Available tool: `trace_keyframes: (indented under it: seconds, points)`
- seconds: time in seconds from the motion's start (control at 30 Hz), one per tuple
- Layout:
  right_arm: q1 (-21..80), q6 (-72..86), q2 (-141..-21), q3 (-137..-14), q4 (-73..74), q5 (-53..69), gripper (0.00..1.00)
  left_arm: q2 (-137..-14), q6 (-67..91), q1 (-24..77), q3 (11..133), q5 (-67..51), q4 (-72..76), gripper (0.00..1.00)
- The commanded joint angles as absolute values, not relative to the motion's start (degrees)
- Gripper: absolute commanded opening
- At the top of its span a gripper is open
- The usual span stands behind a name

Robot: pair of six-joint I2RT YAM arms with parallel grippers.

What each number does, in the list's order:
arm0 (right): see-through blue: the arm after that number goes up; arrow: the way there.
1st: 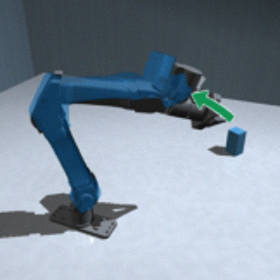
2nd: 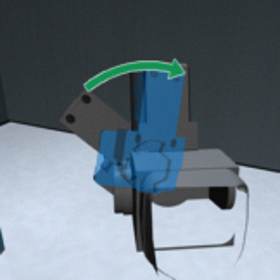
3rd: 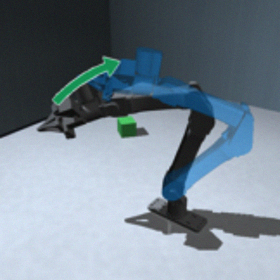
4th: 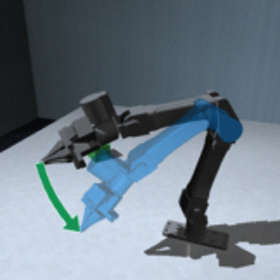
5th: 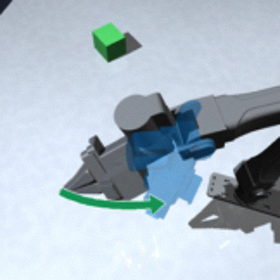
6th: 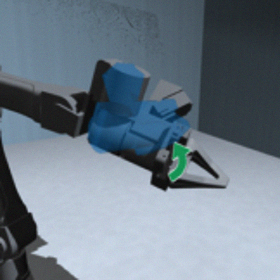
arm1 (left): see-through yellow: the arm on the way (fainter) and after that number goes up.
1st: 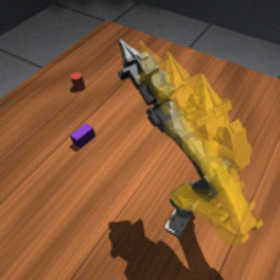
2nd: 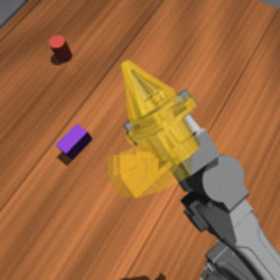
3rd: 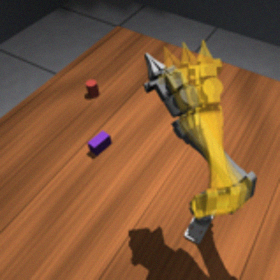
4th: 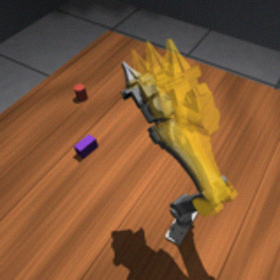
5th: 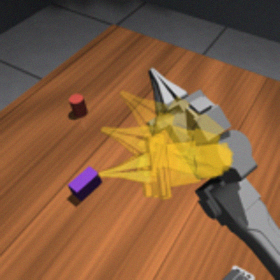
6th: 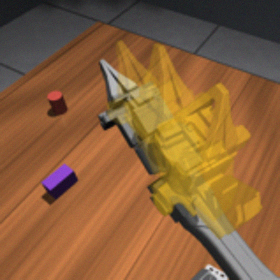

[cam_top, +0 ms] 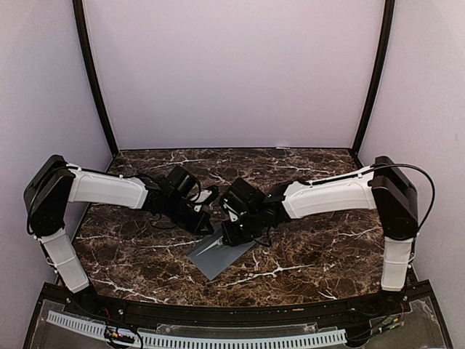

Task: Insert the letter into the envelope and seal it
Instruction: Paint the envelope at the center of the board.

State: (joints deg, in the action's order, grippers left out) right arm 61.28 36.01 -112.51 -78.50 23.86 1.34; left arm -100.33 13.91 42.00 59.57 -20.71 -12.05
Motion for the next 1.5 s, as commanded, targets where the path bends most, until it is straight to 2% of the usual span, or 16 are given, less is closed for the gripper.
trace_keyframes:
  seconds: [0.0, 0.67, 1.47]
  points:
    - [59.73, 36.32, -112.15, -77.79, 26.41, -2.14, 0.00, -100.72, 13.28, 41.79, 60.40, -21.18, -13.23, 0.00]
    - [56.79, 35.34, -111.31, -75.68, 24.56, -0.96, 0.00, -101.15, 13.18, 41.81, 60.56, -21.18, -13.45, 0.00]
    - [60.96, 38.02, -110.52, -74.71, 20.74, 4.49, 0.00, -101.60, 14.06, 41.83, 60.85, -21.00, -13.87, 0.00]
